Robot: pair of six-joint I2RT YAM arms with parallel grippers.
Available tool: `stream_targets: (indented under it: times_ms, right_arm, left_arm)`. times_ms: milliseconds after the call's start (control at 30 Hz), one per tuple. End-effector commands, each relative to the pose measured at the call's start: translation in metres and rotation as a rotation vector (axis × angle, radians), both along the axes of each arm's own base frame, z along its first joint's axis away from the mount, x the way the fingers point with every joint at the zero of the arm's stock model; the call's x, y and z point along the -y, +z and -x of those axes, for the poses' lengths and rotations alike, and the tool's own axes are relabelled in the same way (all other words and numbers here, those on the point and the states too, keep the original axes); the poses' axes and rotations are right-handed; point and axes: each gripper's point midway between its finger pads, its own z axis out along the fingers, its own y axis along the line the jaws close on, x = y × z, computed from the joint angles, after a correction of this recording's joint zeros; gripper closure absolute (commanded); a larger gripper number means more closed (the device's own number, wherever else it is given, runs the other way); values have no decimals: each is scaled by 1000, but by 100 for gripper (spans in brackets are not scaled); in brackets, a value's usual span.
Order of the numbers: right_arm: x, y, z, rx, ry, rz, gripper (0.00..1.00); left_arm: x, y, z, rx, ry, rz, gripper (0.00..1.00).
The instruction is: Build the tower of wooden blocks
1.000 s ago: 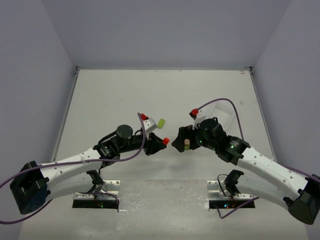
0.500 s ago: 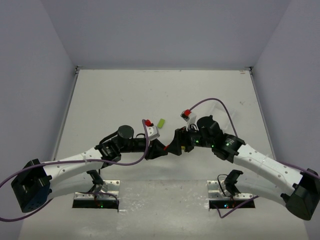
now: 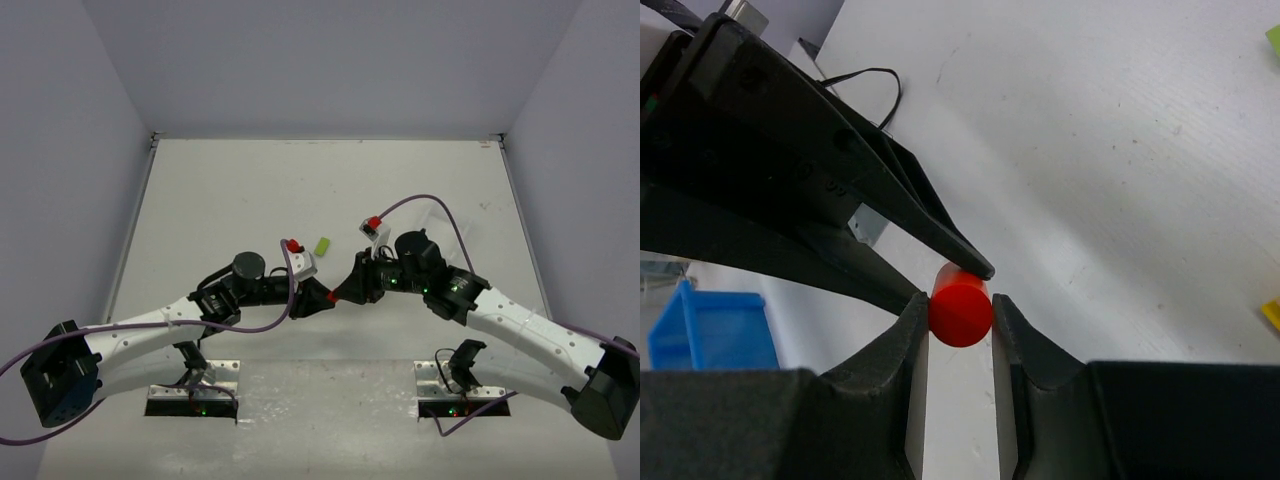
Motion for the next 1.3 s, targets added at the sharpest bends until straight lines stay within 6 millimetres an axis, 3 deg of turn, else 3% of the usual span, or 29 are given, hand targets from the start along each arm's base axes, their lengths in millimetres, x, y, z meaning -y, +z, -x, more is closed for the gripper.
stream_targets:
  times_ms: [0, 67, 100, 167, 233, 267, 467, 567, 600, 700, 867, 1267]
  right_arm:
    - [-5, 32, -3, 69, 11, -70, 84]
    - [-5, 33, -1, 71, 23, -75, 91]
    - [-5, 33, -1, 76, 23, -74, 95]
    - [-3, 33, -3, 88, 13, -67, 99]
    - [0, 33, -8, 110, -10, -47, 100]
    - [3, 32, -11, 119, -28, -30, 100]
    - [39, 19, -47, 200, -260, 147, 100]
    - [75, 8, -68, 256, -427, 303, 100]
    - [79, 2, -65, 241, -422, 329, 100]
    - [102, -12, -73, 248, -496, 467, 100]
    - [106, -22, -82, 298, -490, 524, 100]
    - [95, -35, -94, 314, -445, 587, 100]
  left_arm:
    - [4, 19, -6, 53, 26, 57, 100]
    - [3, 21, -10, 53, 46, 64, 99]
    - [3, 22, -11, 52, 54, 66, 91]
    - [2, 23, -13, 45, 73, 66, 64]
    - [1, 23, -15, 40, 90, 64, 18]
    - [1, 22, -16, 39, 97, 63, 1]
    - [-6, 22, -28, 25, 190, 68, 0]
    - [-25, 28, -64, -62, 476, 85, 0]
    - [-32, 29, -73, -95, 559, 107, 0]
    - [-65, 9, -94, -266, 867, 48, 0]
    - [-94, -12, -102, -333, 1066, -10, 0]
    - [-113, -30, -105, -359, 1161, -62, 0]
